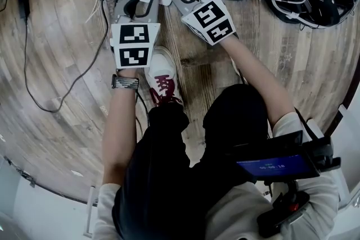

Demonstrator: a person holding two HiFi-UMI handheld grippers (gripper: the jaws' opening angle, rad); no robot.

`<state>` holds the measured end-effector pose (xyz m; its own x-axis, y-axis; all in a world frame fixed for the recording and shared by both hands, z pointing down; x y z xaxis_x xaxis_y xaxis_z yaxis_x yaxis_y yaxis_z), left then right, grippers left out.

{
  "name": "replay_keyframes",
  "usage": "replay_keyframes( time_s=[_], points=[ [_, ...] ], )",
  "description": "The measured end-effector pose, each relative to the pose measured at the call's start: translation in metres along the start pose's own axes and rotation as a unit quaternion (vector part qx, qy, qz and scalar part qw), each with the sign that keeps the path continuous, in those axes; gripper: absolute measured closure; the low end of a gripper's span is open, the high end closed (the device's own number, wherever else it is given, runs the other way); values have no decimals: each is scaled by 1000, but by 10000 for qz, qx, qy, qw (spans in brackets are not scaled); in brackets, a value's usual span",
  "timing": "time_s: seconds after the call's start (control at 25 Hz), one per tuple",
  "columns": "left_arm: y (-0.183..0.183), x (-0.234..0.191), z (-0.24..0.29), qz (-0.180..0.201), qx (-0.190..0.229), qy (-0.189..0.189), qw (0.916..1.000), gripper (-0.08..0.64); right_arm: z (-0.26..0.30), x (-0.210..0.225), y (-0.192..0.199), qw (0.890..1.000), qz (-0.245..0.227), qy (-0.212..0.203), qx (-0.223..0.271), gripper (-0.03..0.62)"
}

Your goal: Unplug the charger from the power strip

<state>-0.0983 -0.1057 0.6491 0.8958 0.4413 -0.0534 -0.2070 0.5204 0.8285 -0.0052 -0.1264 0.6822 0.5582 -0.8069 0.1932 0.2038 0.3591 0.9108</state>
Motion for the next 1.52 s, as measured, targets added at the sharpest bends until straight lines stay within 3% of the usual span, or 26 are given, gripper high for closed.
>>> replay_keyframes(
  time_s=[0.2,0.36,0.44,0.88,1.2,1.52],
  points=[
    [1,-1,0,-134,-4,18,9999,420,0,0,0,10000,-8,-9,-5,594],
    [0,-8,-1,-784,74,88,9969,420,1,0,-1,10000,-22,-19,-3,593],
    [-1,-8,-1,-904,100,111,9958,419,0,0,0,10000,-25,-17,-1,592],
    [-15,-1,-3,150,129,19,9998,420,1,0,-1,10000,-14,-9,24,593],
    [-9,-5,-8,-275,144,-61,9995,420,0,1,0,10000,7,4,-8,594],
    [-9,-15,-18,-768,460,-227,9957,420,0,0,0,10000,14,15,17,593]
  ],
)
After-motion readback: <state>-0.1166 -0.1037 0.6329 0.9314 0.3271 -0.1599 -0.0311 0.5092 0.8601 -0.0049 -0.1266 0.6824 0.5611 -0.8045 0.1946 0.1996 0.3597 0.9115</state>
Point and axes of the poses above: the fingertips, and each gripper's own axes: z forward along the fingers, x to its right, y out of its underside, the point moved 5 cm from there along -z, backward along the fingers, and after that the axes turned 13 degrees about x, right-handed, at the moved point
